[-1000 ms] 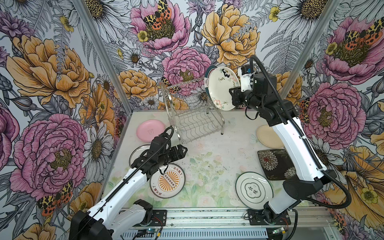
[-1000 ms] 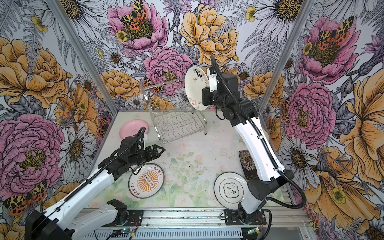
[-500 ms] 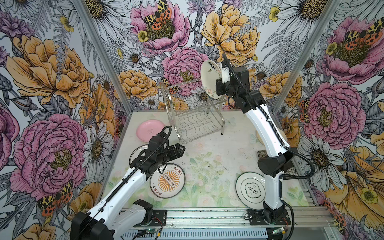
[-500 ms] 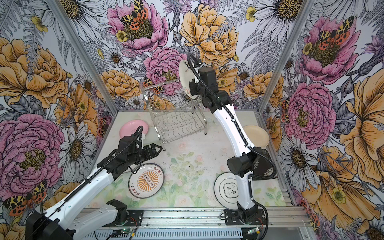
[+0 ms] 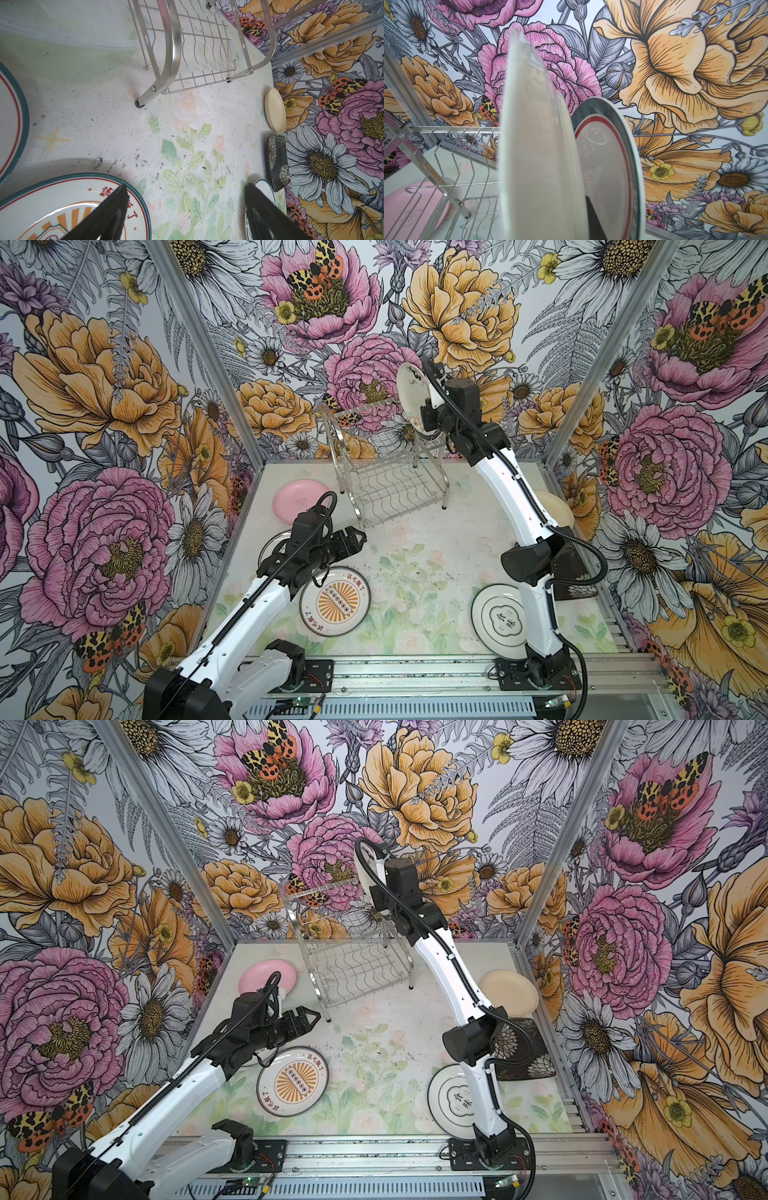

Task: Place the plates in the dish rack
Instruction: 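Lower the cream flower plate into the rack's upper slots beside the first plate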

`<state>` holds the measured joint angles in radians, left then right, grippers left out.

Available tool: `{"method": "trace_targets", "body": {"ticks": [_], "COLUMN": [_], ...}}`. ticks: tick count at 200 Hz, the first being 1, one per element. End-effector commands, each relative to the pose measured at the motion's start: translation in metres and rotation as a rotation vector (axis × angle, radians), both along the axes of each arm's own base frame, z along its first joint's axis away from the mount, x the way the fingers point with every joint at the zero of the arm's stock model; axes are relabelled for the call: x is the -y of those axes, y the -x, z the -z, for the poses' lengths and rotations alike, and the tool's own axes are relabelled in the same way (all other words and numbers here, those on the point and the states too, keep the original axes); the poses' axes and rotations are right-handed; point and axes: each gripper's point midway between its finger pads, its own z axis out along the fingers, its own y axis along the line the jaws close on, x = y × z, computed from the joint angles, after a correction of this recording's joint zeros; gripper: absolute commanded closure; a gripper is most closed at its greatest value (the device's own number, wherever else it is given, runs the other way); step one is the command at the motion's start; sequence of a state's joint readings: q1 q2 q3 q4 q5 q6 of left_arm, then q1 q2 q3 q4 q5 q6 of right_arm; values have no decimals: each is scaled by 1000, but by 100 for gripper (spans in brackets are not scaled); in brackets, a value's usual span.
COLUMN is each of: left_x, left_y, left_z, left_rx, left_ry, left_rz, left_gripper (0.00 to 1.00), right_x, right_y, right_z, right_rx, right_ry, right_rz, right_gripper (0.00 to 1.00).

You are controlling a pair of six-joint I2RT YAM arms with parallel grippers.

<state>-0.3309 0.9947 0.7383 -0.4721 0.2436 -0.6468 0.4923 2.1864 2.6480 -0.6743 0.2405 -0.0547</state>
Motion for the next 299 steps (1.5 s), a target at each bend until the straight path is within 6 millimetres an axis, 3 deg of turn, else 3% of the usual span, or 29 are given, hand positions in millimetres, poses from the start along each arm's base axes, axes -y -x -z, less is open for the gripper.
{"method": "trace_targets", "body": {"ticks": [1, 144, 203, 231, 299], "left_x": [-1, -4, -4, -5, -7], "left_y": [1, 0, 0, 0, 1], "left_z": [1, 2, 1, 2, 1], "left_rx": [8, 6, 7, 5, 14], "left_ry": [-2, -1, 0, 0, -2], "left_rz": [19, 5, -1, -2, -16], "left_gripper": [12, 11, 11, 11, 11], "right_x": [9, 1, 2, 4, 11], "right_y": [6, -20, -22, -20, -5], "right_z": [-74, -21, -10, -13, -30], "right_rx": [229, 126, 97, 101, 121], "right_ry": [-97, -74, -80, -73, -64], "right_rz": [31, 43, 53, 59, 56], "right_gripper": [100, 100, 100, 85, 68]}}
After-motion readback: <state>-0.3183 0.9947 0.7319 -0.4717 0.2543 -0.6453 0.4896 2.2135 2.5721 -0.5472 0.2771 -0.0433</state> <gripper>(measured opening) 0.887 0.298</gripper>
